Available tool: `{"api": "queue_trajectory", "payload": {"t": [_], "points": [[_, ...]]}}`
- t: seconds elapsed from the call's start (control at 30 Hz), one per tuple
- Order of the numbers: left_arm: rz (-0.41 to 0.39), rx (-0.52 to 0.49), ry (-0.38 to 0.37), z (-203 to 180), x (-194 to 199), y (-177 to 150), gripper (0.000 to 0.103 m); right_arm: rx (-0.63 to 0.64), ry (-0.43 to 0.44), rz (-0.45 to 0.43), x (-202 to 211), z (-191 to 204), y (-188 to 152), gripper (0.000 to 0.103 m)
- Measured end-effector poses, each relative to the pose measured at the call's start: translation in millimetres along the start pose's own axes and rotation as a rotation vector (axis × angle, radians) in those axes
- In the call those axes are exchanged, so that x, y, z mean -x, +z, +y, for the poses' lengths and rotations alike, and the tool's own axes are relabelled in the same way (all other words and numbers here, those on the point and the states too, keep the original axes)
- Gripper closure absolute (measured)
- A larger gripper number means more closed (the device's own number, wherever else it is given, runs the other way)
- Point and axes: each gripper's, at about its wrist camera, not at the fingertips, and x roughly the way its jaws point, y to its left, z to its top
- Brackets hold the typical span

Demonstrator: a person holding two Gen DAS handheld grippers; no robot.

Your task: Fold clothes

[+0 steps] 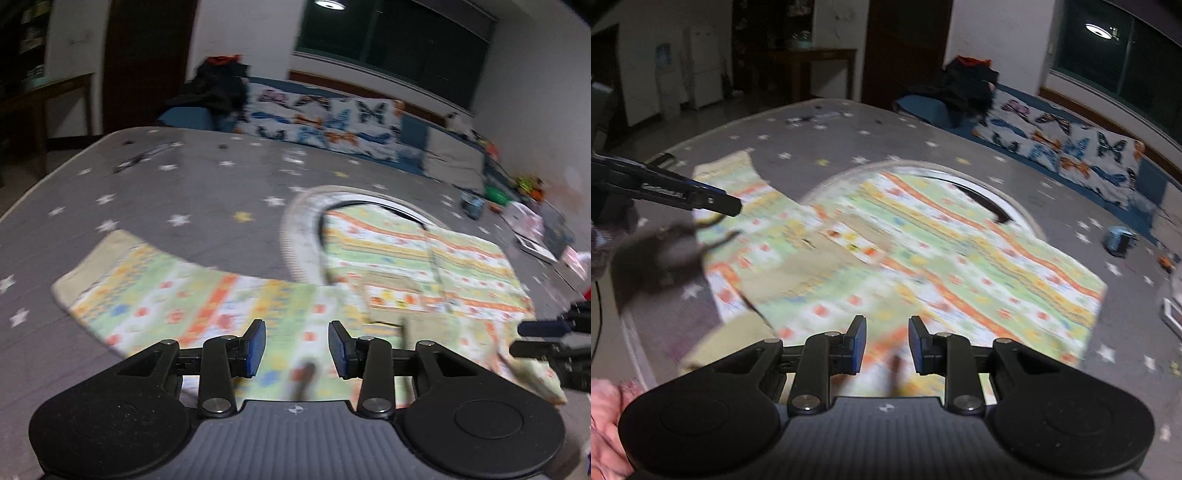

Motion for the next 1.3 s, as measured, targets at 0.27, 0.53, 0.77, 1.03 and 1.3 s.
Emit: {"api": "queue_trajectory", "payload": {"t": [0.27, 0.53, 0.77, 1.03, 1.3], "points": [[-0.033, 0.095, 0.150, 52, 9, -1, 0.060, 0.037, 0.063, -0.023, -26, 43, 5, 0.079], [-0.062, 0.198, 0.290, 100, 11, 2, 0.053, 0.031, 0.092, -0.039, -31, 56, 9, 0.078], [-0.049, 0.261, 0.360, 126, -3, 5, 0.053, 0.003, 0.096, -0.042, -33, 52, 9, 0.078], [-0.065, 0.273, 0.367, 135, -14, 11, 0.067, -0.016, 0.083, -0.050, -29, 47, 10, 0.077], [-0.107, 0.342, 0.249, 131, -4, 17, 0.096, -0.054, 0.073, -0.088, -17, 41, 9, 0.077]]}}
